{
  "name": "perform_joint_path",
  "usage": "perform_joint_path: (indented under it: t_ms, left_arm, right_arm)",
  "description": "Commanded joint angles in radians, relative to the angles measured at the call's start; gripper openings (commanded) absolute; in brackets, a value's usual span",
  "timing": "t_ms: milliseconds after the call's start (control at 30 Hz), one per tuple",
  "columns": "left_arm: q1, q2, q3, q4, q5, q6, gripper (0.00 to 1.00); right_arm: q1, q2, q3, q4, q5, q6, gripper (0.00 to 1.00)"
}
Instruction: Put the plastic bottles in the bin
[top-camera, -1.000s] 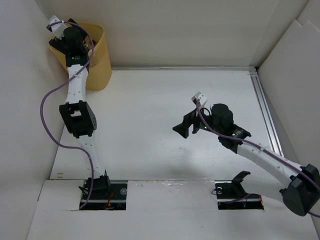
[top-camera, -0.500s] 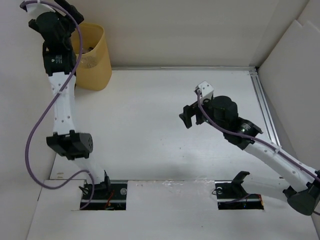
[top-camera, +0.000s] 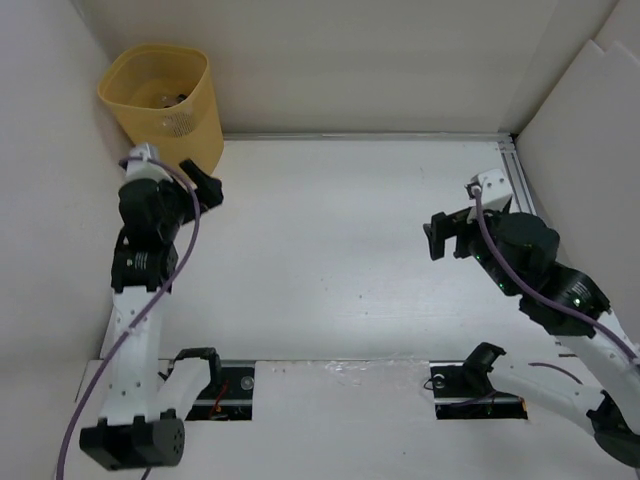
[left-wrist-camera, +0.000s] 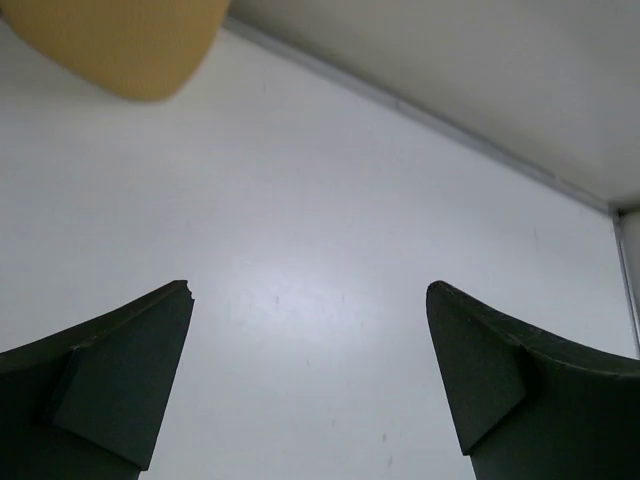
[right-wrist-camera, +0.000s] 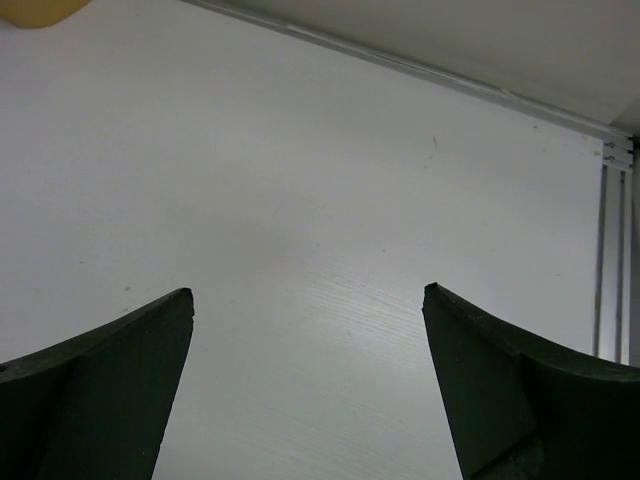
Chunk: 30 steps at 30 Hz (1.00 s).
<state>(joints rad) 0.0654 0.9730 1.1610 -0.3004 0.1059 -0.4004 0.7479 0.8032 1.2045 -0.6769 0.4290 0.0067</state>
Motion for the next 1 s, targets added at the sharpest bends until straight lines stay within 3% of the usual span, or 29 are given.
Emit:
perform_joint_path:
  t_ms: [0,167,333,967]
  left_arm:
    - [-0.047,-0.214,-0.151,-0.006,0.027,0.009,1.0]
    - [-0.056,-0.457,-0.274,-0.063,0.038,0.02,1.0]
    - [-0.065,-0.693,-0.345,-0.02,0.083,0.009,1.0]
    - [-0.065,-0.658,-0.372,0.009,0.1,-0.002,1.0]
  right_arm:
    - [0.005,-0.077,0.03,-0.084,0.062,0.01,1.0]
    - [0.005,-0.172,0.03,-0.156,0.08,0.01,1.0]
    - [0.005,-0.249,0.006,-0.181,0.08,0.035,1.0]
    - [0.005,-0.315,-0.028,-0.225,0.116,0.055,1.0]
